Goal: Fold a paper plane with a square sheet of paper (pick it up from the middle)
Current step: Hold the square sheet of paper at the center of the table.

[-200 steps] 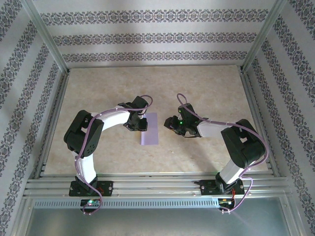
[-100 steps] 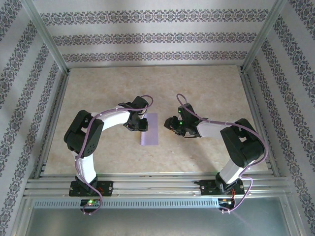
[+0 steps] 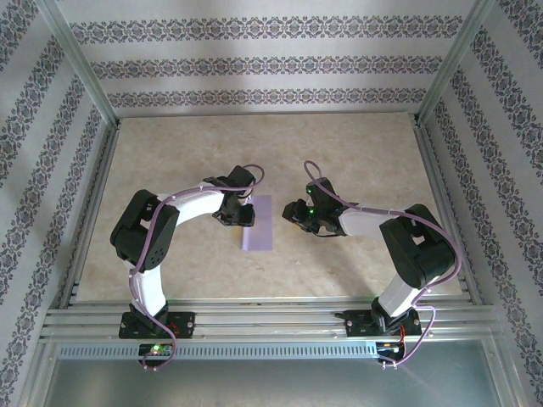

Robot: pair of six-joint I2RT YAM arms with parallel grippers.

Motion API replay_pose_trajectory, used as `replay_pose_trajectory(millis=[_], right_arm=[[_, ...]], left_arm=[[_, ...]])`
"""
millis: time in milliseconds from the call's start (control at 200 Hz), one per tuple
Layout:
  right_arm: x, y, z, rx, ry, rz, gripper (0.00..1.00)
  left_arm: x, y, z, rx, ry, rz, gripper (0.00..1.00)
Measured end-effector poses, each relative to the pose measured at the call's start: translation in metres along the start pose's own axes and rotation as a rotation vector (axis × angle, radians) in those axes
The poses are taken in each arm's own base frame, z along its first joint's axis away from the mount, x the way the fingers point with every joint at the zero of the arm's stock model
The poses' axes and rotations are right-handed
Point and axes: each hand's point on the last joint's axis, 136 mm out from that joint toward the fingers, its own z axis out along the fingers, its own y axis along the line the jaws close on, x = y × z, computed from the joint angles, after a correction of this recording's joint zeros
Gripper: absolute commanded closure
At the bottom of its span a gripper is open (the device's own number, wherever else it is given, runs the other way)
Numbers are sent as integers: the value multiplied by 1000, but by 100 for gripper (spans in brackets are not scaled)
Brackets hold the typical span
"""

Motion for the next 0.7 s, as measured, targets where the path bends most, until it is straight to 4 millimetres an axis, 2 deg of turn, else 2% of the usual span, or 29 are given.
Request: replay_pose_trajectory(millis=[235,545,700], right_arm=[[10,11,6,-27,43,-25,62],[26,43,25,-99,112,-76,73],[29,47,37,-100,138,-68,75]], left_arm=[[0,0,0,0,0,0,73],[0,0,1,-2,5,-1,72],[0,0,0,-2,5,-1,71]])
